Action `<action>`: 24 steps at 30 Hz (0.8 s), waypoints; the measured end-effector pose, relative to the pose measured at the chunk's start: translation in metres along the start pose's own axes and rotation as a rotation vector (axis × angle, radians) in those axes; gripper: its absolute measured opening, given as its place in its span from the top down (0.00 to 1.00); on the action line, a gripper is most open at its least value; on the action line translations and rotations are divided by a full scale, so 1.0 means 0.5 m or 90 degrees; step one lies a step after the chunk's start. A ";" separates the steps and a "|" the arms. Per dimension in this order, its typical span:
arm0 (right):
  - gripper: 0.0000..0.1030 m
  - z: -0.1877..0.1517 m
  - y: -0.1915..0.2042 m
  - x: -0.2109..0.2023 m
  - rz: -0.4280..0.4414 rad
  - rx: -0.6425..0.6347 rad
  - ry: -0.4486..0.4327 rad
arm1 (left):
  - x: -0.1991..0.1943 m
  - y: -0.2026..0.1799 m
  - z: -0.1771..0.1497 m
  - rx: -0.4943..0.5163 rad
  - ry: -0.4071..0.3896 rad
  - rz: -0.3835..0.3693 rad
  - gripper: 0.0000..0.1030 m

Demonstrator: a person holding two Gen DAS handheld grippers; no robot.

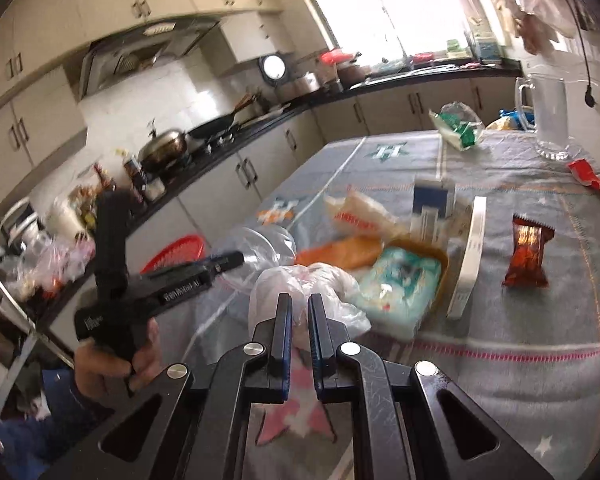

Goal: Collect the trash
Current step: 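Grasp the white plastic bag with the right gripper while the left gripper grasps the clear plastic bag, then lift both plastic bags off the table and turn toward the red basket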

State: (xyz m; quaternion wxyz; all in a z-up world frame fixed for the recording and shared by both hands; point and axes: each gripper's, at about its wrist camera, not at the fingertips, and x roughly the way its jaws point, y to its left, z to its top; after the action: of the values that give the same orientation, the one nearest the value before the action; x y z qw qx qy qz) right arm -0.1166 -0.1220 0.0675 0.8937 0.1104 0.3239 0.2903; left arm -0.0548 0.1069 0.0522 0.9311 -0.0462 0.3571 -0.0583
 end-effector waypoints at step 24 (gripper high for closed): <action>0.49 -0.032 -0.020 0.058 -0.024 0.066 0.117 | 0.010 0.011 -0.043 0.005 0.023 -0.003 0.88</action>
State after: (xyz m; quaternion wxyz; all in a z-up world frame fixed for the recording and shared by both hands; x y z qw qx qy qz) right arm -0.1043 -0.1127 0.0364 0.8584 0.1229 0.4213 0.2655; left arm -0.0650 0.1105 0.0325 0.9246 -0.0427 0.3732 -0.0626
